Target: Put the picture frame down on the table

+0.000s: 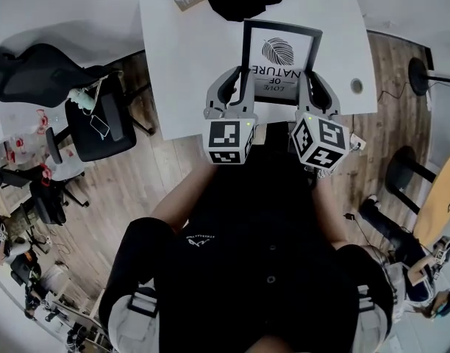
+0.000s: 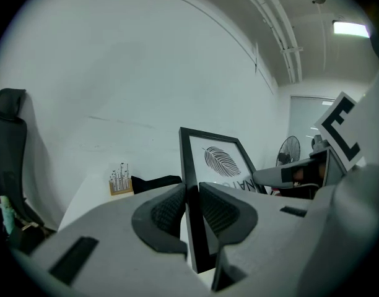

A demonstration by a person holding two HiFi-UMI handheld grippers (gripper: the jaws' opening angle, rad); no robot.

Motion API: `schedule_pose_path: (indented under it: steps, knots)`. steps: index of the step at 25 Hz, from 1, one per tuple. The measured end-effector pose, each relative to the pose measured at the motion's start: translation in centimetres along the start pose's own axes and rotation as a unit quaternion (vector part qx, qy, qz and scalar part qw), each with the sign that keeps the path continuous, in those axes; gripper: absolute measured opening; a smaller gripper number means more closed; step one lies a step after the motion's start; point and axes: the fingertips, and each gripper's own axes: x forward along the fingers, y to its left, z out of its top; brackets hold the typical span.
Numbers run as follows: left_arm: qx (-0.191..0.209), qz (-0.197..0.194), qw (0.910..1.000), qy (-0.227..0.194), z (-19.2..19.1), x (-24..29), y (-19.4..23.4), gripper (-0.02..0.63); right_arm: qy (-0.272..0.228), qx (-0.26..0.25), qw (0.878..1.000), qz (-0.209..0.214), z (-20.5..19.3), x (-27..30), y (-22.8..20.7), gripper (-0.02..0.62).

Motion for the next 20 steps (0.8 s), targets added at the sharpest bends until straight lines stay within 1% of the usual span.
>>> schedule_pose_path:
  steps: [6,14,20]
  knots:
    - [-0.025,0.026,0.999,0.028,-2.3,0.9,1.2,0.074,0.032,-0.021,0.999,0.028,-1.6,2.5,0.2,0.066]
    - [-0.051,0.068,0.994,0.068,-5.7,2.9,2.8,0.074,0.087,-0.008,0.995,0.05,-4.9,6.5,-0.2,0.066]
    - [-0.059,0.083,0.9904,0.093,-7.9,4.9,3.1,0.074,0.12,-0.011,0.99,0.07,-6.7,9.0,-1.3,0.066]
